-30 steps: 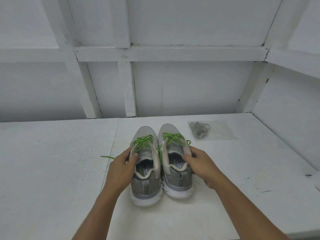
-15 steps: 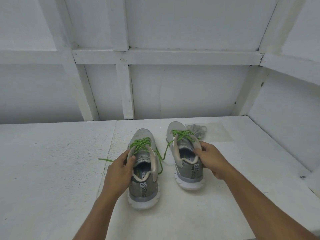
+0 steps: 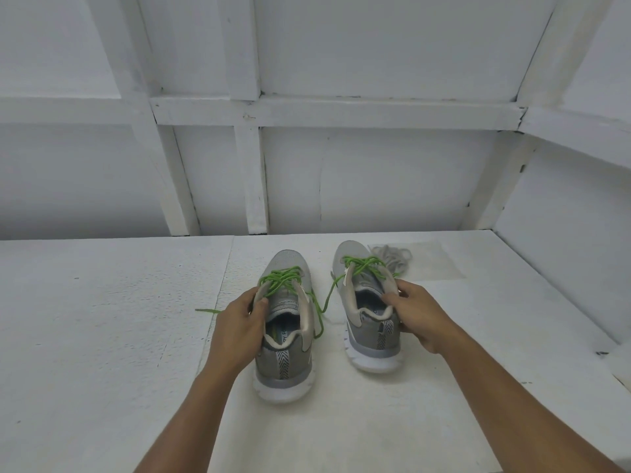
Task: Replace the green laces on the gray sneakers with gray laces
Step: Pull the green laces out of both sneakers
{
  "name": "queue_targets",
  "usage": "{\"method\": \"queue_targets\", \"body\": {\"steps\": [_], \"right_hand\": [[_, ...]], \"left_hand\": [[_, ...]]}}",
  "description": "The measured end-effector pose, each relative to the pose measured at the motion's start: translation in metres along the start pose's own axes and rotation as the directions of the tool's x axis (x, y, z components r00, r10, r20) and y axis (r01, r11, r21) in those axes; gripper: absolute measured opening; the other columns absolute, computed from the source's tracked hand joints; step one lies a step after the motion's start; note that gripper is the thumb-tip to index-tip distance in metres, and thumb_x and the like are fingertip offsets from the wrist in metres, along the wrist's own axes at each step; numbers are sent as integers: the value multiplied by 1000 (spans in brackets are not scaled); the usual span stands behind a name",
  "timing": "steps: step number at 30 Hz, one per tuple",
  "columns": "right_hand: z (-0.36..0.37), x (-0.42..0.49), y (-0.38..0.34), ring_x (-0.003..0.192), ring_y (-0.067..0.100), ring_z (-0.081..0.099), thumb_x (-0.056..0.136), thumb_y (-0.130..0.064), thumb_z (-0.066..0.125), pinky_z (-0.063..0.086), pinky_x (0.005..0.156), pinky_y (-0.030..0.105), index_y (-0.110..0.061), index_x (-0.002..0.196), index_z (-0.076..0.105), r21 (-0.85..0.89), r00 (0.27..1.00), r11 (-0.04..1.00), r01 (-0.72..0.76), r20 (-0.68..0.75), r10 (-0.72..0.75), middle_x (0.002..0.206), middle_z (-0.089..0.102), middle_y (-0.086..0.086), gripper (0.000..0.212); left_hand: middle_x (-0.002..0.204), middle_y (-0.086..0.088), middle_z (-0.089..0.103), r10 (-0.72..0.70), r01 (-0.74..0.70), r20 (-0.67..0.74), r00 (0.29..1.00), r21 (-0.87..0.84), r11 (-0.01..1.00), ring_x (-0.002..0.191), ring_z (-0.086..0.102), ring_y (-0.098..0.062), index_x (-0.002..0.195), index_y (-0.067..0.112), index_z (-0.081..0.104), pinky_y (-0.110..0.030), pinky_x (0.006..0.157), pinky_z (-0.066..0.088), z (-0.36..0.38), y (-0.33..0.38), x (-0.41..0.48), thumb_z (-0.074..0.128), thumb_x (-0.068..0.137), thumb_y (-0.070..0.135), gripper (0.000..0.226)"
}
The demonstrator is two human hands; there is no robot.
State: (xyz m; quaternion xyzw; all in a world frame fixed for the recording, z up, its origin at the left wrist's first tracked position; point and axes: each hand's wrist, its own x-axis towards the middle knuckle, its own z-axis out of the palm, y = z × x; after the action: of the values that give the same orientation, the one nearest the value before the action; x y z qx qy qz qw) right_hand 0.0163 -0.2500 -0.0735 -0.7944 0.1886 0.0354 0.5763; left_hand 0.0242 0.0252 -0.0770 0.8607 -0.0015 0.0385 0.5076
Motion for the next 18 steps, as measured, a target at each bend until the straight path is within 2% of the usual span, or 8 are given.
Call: {"method": "queue_targets", "body": {"steps": [4, 7, 9, 10, 12, 14, 16, 18], "right_hand": [[-1, -2, -1, 91, 30, 65, 94, -18, 53, 54, 82, 45, -28, 103, 67, 4, 1000, 1000, -9, 8, 9, 101, 71, 11, 20], [-3, -3, -5, 101, 26, 65, 95, -20, 55, 52, 94, 49, -26, 119, 62, -13, 999, 999, -36, 34, 36, 106, 70, 3, 25], [-3, -4, -13, 108, 22, 61, 93, -23, 58, 50, 96, 44, -21, 130, 54, -50, 1000, 999, -20, -6, 20, 119, 63, -3, 37], [-3, -7, -19, 111, 20, 57, 93, -24, 58, 47, 94, 38, -19, 135, 49, -86, 998, 996, 3, -61, -9, 124, 57, -5, 43], [1, -13, -34, 109, 19, 50, 92, -22, 59, 41, 87, 31, -15, 138, 43, -224, 970, 972, 77, -210, -126, 128, 47, 0, 49], [9, -16, -48, 117, 22, 47, 90, -19, 60, 42, 94, 33, -12, 138, 42, -383, 906, 907, 174, -299, -300, 140, 38, 5, 51], [24, -21, -60, 126, 21, 42, 88, -13, 58, 38, 103, 32, -12, 133, 47, -457, 855, 836, 304, -255, -451, 141, 38, 3, 47], [42, -28, -66, 123, 17, 44, 88, -13, 57, 33, 100, 24, -15, 118, 59, -508, 807, 730, 457, -106, -580, 131, 50, -1, 30]], "left_hand": [[94, 5, 70, -15, 15, 4, 1000, -7, 1000, 91, 63, -16, 113, 28, 66, -32, 78, 48, 0, 0, -1, 48, 100, 29, 23], [108, 11, 66, -47, 48, -38, 998, 17, 999, 100, 61, -11, 123, 21, 61, -26, 84, 46, -2, 2, -5, 53, 97, 36, 31], [125, 5, 62, -63, 65, -124, 990, 11, 998, 113, 58, -15, 131, 17, 56, -31, 93, 45, -5, 2, -6, 58, 93, 42, 46], [124, 2, 61, -60, 62, -175, 983, 8, 998, 111, 57, -16, 129, 17, 57, -31, 90, 45, -8, 3, -6, 61, 91, 43, 46], [110, 3, 65, -42, 51, -255, 966, 31, 998, 97, 58, -13, 117, 19, 64, -25, 77, 42, -12, 5, -6, 64, 89, 40, 35], [92, 7, 67, -32, 41, -262, 965, 27, 999, 85, 61, -10, 102, 20, 68, -17, 65, 39, -12, 8, -5, 65, 89, 37, 21], [83, 10, 66, -36, 38, -239, 970, 2, 999, 79, 60, -3, 93, 22, 69, -12, 61, 39, -10, 12, -5, 65, 89, 37, 16], [84, 10, 68, -43, 40, -238, 970, -20, 999, 79, 59, -1, 91, 22, 70, -16, 63, 42, -6, 11, -5, 66, 88, 40, 18]]}}
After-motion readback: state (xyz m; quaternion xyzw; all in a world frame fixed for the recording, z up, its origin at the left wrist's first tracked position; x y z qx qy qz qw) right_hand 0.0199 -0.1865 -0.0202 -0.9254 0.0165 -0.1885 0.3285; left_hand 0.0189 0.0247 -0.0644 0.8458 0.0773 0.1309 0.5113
